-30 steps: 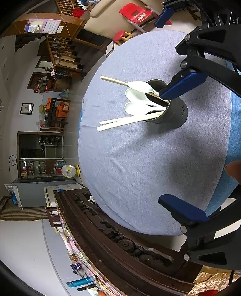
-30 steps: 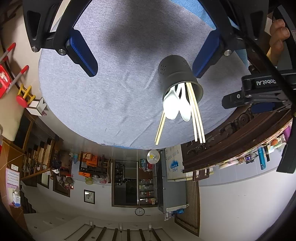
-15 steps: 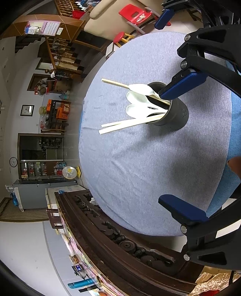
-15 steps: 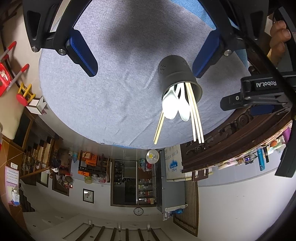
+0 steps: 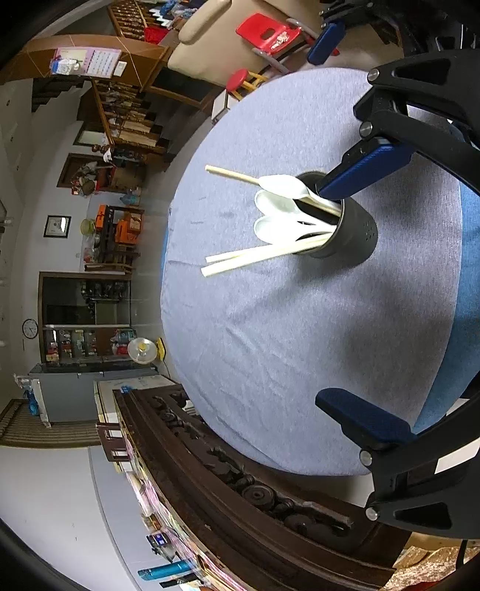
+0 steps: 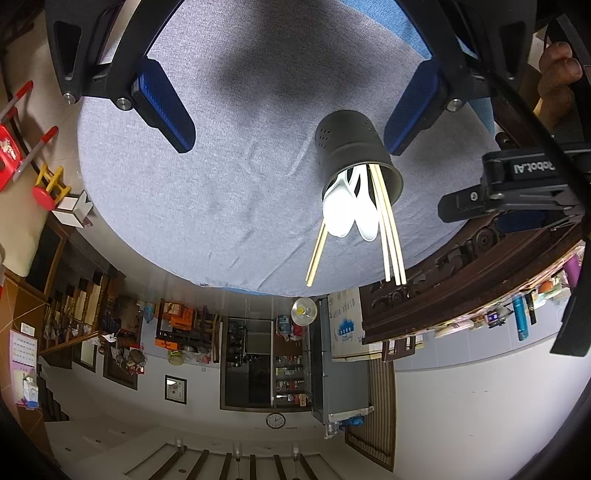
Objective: Organize utensils
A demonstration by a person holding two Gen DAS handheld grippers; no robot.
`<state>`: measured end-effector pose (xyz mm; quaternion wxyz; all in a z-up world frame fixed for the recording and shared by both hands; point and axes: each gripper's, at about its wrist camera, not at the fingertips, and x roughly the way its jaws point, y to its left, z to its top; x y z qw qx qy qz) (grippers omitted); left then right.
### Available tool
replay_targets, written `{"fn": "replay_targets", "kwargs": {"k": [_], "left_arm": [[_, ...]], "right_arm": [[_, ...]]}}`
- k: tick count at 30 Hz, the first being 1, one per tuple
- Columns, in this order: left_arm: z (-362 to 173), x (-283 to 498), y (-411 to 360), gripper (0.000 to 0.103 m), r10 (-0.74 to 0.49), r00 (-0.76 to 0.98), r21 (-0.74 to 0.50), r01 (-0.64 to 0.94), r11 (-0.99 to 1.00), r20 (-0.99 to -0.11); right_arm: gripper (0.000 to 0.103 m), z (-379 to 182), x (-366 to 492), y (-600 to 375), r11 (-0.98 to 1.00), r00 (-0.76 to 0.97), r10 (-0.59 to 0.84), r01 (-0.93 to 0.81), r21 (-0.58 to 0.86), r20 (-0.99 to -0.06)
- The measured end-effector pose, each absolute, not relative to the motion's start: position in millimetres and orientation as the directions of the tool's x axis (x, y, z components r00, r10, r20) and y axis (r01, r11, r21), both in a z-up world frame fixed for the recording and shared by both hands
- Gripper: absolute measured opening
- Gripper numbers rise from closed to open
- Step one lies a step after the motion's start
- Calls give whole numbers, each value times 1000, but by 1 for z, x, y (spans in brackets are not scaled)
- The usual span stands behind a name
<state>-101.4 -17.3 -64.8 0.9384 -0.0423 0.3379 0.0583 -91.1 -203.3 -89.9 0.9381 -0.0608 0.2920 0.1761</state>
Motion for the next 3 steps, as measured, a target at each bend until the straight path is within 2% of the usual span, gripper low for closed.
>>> {"fn": "replay_targets", "kwargs": {"k": [3], "left_arm": [[-63,-105,-22,101,86,777,-22,-128,992,-624]], "right_arm": [[103,-90,-91,-203,931,767,295,-365,-9,-570]]}}
